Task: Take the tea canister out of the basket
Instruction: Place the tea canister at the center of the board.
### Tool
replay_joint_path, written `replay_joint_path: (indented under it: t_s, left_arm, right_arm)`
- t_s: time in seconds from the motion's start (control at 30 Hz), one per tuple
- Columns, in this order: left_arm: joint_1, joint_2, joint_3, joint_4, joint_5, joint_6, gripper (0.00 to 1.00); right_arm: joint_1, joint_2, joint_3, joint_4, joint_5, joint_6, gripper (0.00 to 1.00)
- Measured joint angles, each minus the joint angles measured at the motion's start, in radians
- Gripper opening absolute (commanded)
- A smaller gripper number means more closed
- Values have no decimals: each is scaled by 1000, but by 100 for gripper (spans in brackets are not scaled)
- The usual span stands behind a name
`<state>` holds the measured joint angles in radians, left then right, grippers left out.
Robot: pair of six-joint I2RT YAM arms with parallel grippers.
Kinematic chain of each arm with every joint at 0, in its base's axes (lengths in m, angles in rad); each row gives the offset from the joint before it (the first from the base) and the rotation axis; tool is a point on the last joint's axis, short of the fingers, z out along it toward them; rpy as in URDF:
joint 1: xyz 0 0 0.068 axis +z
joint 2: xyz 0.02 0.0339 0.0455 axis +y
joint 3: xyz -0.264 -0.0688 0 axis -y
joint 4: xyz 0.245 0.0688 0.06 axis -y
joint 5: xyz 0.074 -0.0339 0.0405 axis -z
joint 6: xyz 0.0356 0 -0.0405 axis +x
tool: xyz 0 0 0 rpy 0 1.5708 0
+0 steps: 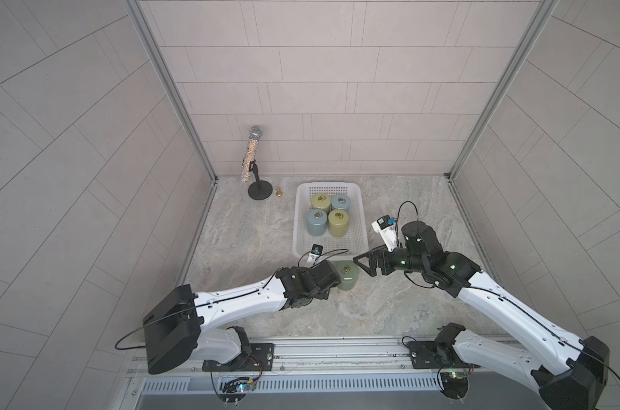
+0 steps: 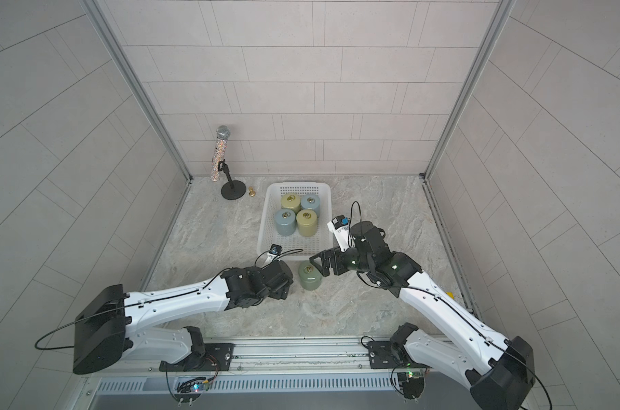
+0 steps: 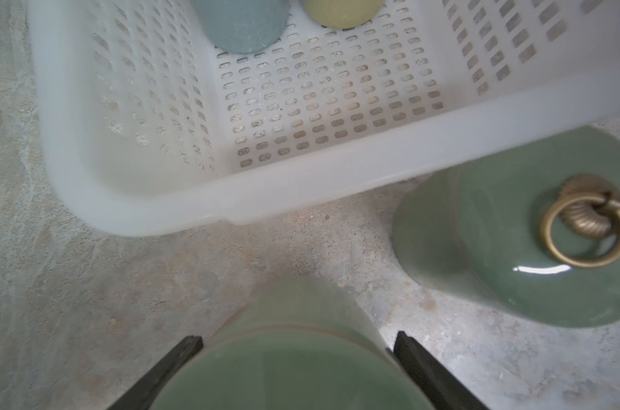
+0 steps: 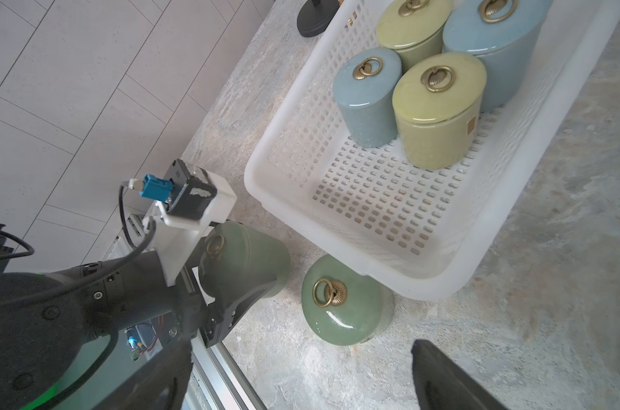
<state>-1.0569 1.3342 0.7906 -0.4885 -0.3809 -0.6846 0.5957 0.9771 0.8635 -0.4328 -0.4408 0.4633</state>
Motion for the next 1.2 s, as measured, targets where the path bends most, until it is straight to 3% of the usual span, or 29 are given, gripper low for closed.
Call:
replay_joint_path:
  t_s: [0.6, 0.87, 1.03, 1.2]
  left_arm:
    - [31, 177, 12, 121, -14, 32, 81]
    - [45, 201, 30, 148, 2, 49, 88]
    - [47, 192, 30, 140, 3, 48, 99]
    - [47, 138, 34, 116, 6, 48, 100]
  right_arm:
    - [0, -22, 0, -25, 17, 0, 100]
    - [0, -21, 0, -26, 19, 0, 100]
    - [0, -13, 0, -24, 18, 0, 100]
    - [0, 2, 0, -19, 18, 1, 100]
